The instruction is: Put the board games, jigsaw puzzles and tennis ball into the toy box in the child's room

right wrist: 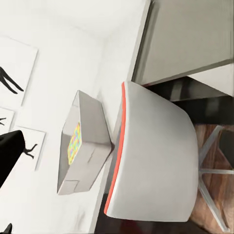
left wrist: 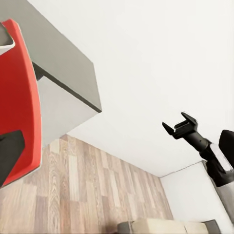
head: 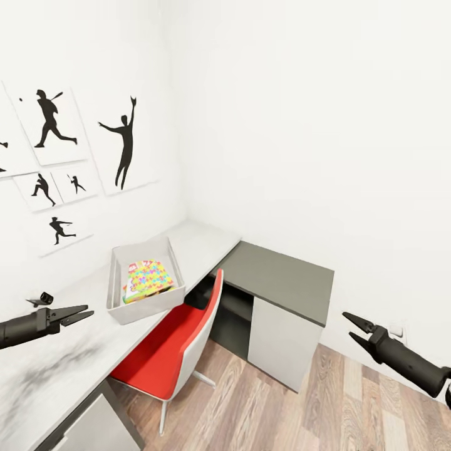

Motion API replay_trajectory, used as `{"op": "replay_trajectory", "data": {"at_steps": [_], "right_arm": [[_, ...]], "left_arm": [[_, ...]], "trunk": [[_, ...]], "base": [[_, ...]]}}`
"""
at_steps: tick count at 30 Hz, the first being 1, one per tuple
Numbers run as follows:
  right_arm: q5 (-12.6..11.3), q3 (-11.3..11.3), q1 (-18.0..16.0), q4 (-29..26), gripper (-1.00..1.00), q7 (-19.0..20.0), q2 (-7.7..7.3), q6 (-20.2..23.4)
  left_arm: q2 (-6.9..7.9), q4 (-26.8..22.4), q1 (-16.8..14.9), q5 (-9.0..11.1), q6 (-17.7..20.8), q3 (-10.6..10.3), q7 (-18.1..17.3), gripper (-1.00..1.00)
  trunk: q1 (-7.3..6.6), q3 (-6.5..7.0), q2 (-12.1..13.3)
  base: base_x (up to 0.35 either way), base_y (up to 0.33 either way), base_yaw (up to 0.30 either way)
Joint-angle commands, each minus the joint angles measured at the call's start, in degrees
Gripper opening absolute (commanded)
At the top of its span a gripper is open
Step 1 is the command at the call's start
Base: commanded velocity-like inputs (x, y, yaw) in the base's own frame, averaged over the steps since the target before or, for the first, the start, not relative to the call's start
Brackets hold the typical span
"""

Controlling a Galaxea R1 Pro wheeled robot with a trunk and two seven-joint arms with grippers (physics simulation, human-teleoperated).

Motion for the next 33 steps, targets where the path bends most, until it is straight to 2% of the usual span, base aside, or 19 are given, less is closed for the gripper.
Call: {"op": "replay_trajectory", "data": {"at_steps": [1, 7, 33], "right_arm": [[0.3, -0.1, -0.1, 1.4, 1.00, 1.0, 0.26, -0.6], [0.5, -0.1, 0.0, 3.4, 1.00, 3.3, 0.74, -2.2], [0.0, -0.1, 0.0, 3.8, 1.00, 3.9, 1.44, -2.3]], "left_arm": [[0.42, 0.0, 0.0, 0.0, 0.6, -0.1, -0.2, 1.00], [2.24, 0.0, 0.0, 0.1, 0.6, -0.3, -0.2, 1.00], [2.92, 0.0, 0.0, 0.1, 0.6, -0.2, -0.2, 1.00]], "trunk": [[0.04, -0.07, -0.1], [0.04, 0.04, -0.1], [0.04, 0.08, -0.1]], "base": [[-0.006, 0.000, -0.118], [-0.002, 0.000, -0.041], [-0.019, 0.005, -0.006]]}}
